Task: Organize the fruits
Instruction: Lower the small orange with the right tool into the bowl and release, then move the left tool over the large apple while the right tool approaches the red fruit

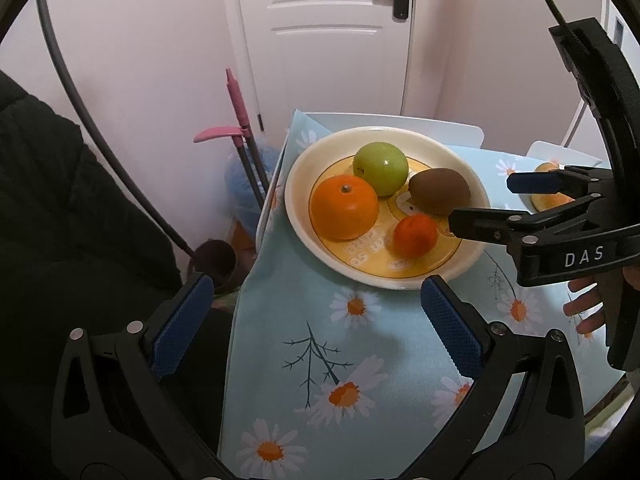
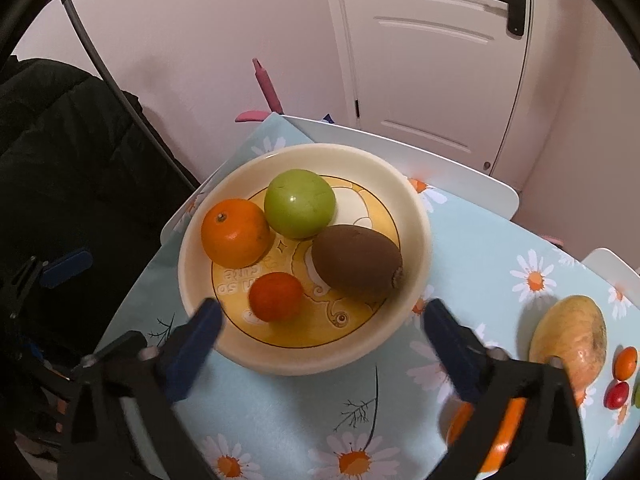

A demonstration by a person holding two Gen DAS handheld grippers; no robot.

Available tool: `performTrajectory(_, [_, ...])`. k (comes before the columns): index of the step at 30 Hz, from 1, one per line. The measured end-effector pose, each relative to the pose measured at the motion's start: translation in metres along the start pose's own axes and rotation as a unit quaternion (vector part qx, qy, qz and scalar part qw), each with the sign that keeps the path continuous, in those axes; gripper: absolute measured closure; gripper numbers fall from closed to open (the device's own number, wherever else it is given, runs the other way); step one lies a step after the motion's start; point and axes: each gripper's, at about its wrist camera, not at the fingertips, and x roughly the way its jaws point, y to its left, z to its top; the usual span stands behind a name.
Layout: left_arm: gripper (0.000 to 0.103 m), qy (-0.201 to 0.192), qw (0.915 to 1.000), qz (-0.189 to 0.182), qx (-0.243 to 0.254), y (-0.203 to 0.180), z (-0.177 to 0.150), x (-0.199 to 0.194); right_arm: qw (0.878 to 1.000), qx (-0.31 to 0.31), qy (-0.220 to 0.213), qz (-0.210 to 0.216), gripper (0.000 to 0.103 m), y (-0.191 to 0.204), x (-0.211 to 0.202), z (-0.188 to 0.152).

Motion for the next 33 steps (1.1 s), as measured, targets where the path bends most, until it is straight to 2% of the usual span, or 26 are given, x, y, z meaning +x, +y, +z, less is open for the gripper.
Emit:
performTrajectory(11, [0.000, -0.028, 0.9996, 0.002, 0.009, -0.004, 0.008, -0.038, 1.000, 0.008, -0.027, -0.005, 0.000, 0.008, -0.048, -0.010])
performTrajectory(18, [0.000, -0.046, 0.9986, -0.019, 0.020, -0.015, 0.019, -0.060, 0.998, 0.037, -0.039, -0.041, 0.000, 0.002, -0.091, -0.021])
performTrajectory(24, [0.000, -0.058, 0.9967, -0.039, 0.042, -0.042, 0.033, -0.063, 0.993, 0.071, -0.059, -0.077, 0.000, -0.024, -0.129, -0.039])
performTrajectory(33, [0.000, -0.071, 0.9947, -0.054, 0.050, -0.111, 0.052, -0.065, 0.983, 0.104, -0.077, -0.129, 0.000, -0.090, -0.178, -0.074])
